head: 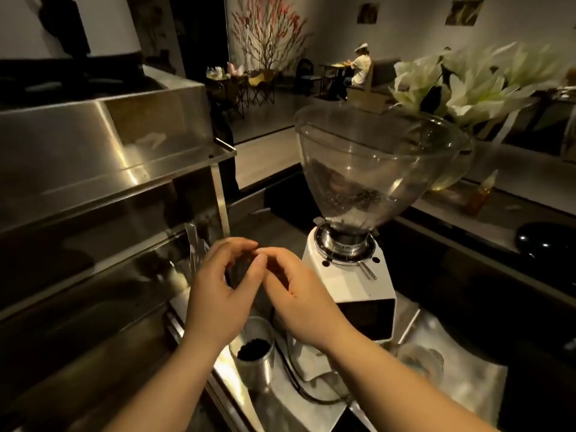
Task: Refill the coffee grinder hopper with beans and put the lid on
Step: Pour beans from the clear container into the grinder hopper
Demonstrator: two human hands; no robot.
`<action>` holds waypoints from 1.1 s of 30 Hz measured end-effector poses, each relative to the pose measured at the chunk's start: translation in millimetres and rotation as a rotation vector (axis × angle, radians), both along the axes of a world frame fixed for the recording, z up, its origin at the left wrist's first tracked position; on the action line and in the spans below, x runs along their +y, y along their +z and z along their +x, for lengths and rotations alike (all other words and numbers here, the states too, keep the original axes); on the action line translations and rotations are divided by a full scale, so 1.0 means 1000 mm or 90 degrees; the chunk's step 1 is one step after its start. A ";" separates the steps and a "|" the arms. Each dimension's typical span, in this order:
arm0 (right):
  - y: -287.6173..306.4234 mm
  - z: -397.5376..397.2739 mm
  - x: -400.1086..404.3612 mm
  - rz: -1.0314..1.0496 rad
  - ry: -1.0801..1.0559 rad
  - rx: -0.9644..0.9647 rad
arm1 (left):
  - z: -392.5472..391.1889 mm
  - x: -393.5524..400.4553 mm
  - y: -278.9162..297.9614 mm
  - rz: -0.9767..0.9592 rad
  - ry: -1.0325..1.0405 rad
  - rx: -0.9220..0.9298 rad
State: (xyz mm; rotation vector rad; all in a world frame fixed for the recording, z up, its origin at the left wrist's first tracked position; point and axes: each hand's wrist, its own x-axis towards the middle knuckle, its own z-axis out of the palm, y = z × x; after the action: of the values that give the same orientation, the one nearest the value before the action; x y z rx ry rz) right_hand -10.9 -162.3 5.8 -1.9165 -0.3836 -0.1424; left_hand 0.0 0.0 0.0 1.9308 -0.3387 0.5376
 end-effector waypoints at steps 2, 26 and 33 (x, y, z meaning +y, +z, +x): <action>-0.015 0.002 0.003 -0.044 0.000 0.056 | 0.001 0.003 -0.018 0.004 0.020 0.046; -0.108 0.009 0.004 -0.365 0.196 0.185 | -0.015 0.015 -0.144 -0.030 0.054 0.434; -0.104 0.008 0.008 -0.394 0.164 0.138 | -0.026 0.015 -0.142 -0.149 0.021 0.393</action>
State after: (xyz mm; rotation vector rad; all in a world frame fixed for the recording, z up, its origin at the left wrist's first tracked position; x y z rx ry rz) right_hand -2.4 -154.3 -97.9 -2.4316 -0.5682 0.3966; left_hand -26.3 15.0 -141.8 1.7717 0.1484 -0.0170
